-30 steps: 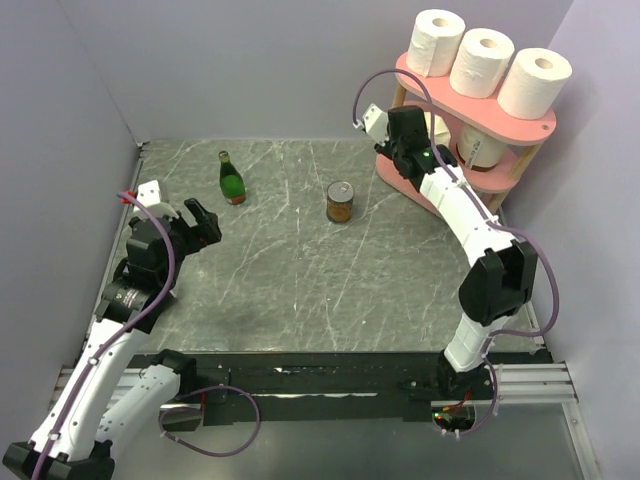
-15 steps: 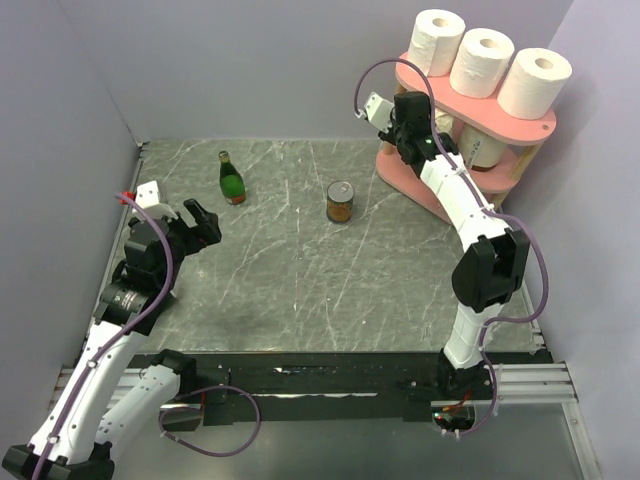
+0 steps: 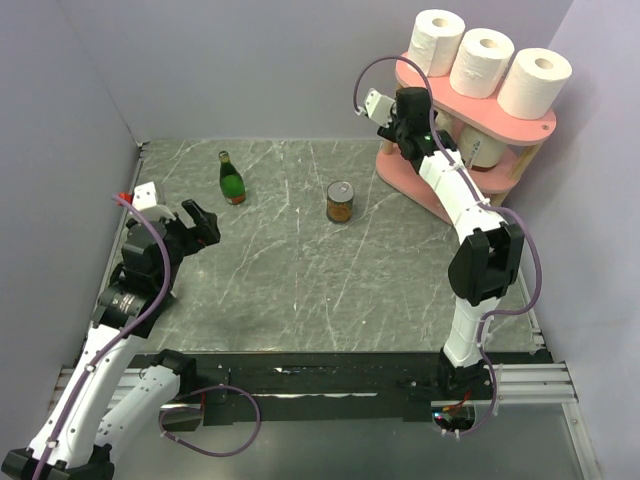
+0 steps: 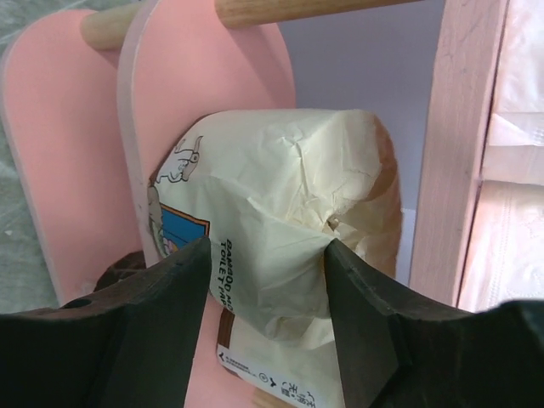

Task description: Place and organize the paper towels onto the shelf

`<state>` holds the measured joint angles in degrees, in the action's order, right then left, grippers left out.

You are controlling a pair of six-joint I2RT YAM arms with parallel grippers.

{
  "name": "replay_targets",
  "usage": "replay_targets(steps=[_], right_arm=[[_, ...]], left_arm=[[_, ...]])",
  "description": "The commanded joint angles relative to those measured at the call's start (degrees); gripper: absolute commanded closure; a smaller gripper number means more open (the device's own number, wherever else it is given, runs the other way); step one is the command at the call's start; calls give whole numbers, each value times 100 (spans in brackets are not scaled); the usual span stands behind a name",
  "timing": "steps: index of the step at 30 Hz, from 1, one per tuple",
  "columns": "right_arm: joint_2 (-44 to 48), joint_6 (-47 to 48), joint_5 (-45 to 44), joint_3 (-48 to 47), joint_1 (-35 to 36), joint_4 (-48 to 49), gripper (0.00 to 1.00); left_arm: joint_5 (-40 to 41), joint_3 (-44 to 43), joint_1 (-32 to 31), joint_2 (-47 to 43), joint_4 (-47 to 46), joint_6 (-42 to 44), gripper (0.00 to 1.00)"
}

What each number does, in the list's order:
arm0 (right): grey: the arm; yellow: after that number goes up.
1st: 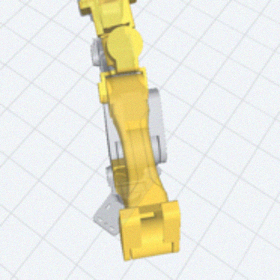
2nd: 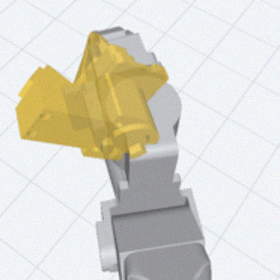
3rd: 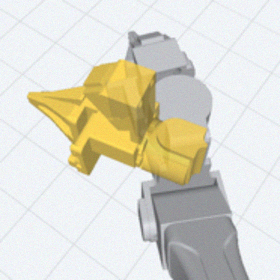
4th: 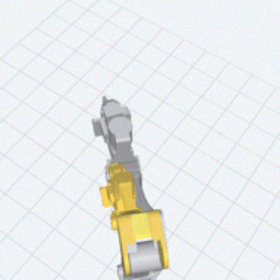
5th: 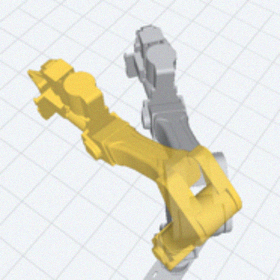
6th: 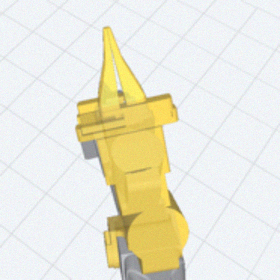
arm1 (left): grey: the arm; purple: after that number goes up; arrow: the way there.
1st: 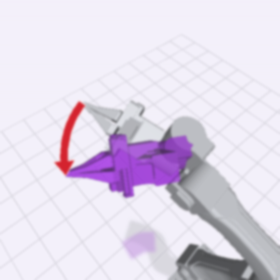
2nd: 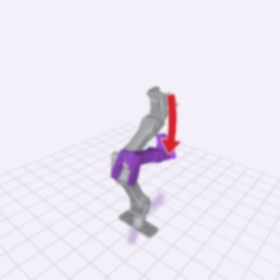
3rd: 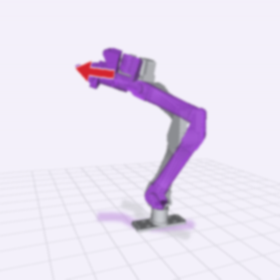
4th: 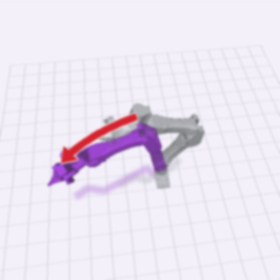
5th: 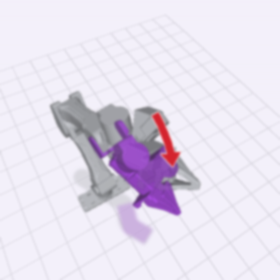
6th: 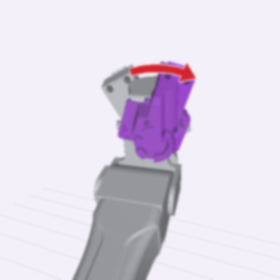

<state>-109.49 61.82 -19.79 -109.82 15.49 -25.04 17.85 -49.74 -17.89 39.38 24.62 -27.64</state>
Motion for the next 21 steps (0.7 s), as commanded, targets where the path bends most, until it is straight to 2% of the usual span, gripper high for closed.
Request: replay_targets(steps=[1,3,4,11,14,16,17,21], right_arm=[[182,181,-200,-92,51,499,33],[261,242,-314,13,77,596,20],[279,286,-341,31,104,631,18],[481,278,-508,425,270,877,19],[604,260,-596,689,341,930,25],[648,260,-579,812,341,957,33],[622,251,-561,822,350,931,43],[534,225,-877,874,263,615,62]], left_arm=[[17,-1,-13,-105,-203,57,2],[8,8,-13,-132,-195,57,2],[8,8,-13,-158,-212,57,1],[70,8,-13,-167,-203,57,1],[96,8,-13,-167,-195,39,1],[105,8,-13,-185,-195,57,1],[105,8,-13,-176,-195,48,1],[79,17,-13,-193,-212,48,1]])
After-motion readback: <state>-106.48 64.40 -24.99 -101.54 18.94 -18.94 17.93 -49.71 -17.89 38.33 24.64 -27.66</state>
